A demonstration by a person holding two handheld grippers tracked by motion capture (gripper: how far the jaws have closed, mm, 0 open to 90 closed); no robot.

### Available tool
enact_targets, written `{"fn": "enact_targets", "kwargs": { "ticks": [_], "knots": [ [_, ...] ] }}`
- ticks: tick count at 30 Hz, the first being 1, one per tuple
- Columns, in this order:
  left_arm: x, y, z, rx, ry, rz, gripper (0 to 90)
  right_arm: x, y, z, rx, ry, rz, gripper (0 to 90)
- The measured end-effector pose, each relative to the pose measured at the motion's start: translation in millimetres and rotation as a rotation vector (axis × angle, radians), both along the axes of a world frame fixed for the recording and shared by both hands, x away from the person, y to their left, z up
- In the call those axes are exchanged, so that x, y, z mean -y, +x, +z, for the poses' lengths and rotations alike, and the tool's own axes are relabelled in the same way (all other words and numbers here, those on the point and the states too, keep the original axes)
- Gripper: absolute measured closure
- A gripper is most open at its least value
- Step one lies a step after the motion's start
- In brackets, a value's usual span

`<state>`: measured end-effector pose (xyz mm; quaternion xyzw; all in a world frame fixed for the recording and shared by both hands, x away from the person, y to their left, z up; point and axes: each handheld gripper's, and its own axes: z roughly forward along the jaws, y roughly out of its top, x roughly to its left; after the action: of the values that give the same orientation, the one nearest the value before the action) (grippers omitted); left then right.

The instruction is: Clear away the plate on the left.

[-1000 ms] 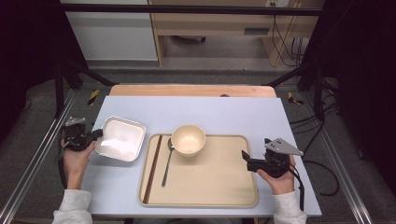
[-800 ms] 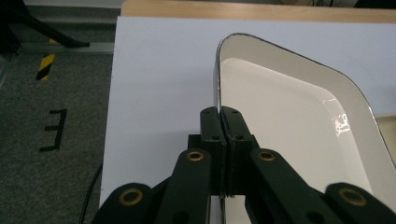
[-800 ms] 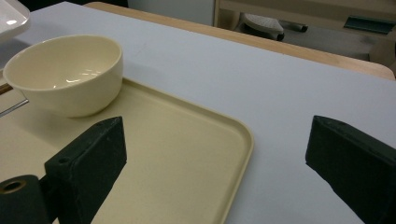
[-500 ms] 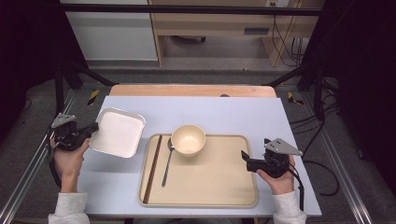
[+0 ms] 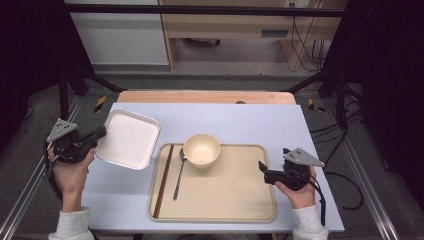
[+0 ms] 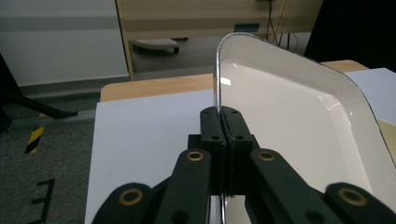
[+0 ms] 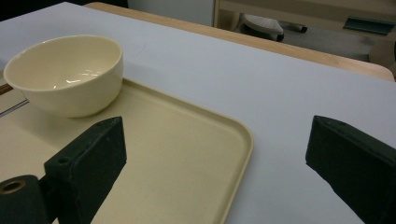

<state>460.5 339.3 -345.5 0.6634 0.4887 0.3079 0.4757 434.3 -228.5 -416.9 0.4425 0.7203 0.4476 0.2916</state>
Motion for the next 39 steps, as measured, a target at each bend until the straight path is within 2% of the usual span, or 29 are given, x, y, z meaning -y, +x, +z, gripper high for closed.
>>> {"fn": "enact_targets", "kwargs": {
  "ticks": [8, 14, 28, 39],
  "knots": [
    [15.8, -13.8, 13.4, 0.057, 0.013, -0.051, 89.0, 0.2, -0.2, 0.3, 0.000, 0.000, 0.001, 5.4],
    [31.2, -18.2, 15.9, 0.068, 0.034, -0.097, 89.0, -0.3, -0.5, 0.5, 0.000, 0.001, 0.000, 5.4],
    [73.3, -27.0, 17.3, 0.072, 0.093, -0.211, 89.0, 1.1, -0.6, 1.2, 0.002, 0.001, 0.001, 5.0],
    [116.2, -26.2, 10.9, 0.041, 0.138, -0.297, 89.1, 1.7, -1.0, 2.1, 0.000, 0.000, 0.001, 3.2]
  ]
}}
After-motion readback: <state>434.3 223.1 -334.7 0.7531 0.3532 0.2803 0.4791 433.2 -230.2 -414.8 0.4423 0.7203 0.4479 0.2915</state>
